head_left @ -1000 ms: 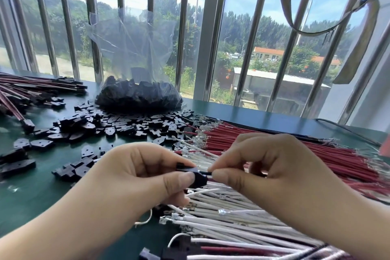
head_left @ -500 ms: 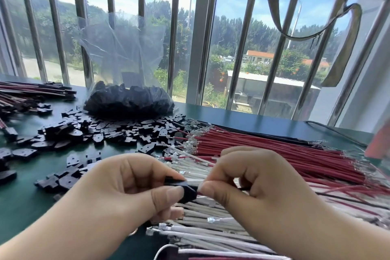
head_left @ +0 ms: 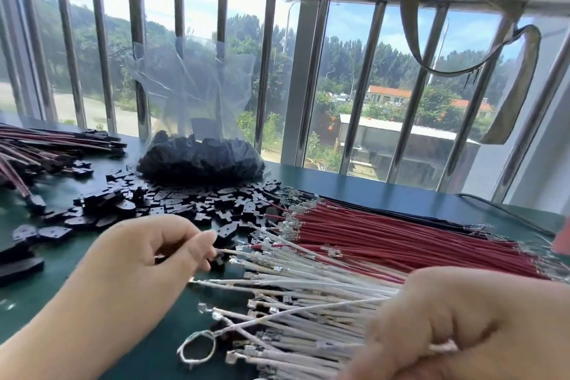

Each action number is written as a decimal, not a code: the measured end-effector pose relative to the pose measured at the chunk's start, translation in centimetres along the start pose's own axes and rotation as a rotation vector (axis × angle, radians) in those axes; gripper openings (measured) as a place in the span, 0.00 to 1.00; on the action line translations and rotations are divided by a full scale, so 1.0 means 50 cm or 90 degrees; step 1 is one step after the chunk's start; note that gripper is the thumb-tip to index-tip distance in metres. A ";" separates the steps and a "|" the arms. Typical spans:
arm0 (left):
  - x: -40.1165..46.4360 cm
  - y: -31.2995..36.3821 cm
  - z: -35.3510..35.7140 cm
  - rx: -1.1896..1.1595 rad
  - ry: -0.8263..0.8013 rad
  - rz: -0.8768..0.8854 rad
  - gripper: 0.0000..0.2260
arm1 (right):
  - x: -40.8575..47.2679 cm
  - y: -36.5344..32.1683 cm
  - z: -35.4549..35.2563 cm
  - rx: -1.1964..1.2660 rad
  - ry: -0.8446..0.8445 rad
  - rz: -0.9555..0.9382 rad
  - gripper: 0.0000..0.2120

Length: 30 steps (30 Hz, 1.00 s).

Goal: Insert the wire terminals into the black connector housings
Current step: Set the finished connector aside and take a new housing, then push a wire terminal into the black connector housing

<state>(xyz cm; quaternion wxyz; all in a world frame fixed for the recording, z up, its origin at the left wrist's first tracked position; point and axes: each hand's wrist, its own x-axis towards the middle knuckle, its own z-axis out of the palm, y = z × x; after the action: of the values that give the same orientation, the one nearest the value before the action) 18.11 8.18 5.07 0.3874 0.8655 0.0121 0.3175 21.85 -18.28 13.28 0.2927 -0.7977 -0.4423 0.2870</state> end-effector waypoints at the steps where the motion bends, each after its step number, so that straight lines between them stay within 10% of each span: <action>1: 0.003 -0.009 0.000 0.142 0.026 0.018 0.07 | 0.010 -0.001 0.002 -0.006 0.036 0.024 0.12; 7: 0.002 -0.037 0.015 0.485 -0.180 -0.022 0.20 | 0.053 0.025 0.056 -0.408 0.189 0.069 0.17; 11: 0.002 -0.021 0.019 0.421 -0.171 0.044 0.03 | 0.064 0.023 0.075 -0.464 0.205 0.045 0.11; 22: 0.018 -0.013 -0.005 0.206 -0.114 0.040 0.10 | 0.048 0.031 0.061 -0.364 0.196 0.033 0.10; 30: 0.015 -0.047 -0.030 0.584 -0.165 -0.159 0.28 | 0.040 0.049 0.062 -0.342 0.393 -0.020 0.14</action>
<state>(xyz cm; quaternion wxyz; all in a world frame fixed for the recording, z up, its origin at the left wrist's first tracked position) 18.40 11.03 4.61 -0.0005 0.9710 0.2065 0.1202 21.84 -16.97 9.06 0.1974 -0.8876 -0.4051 -0.0958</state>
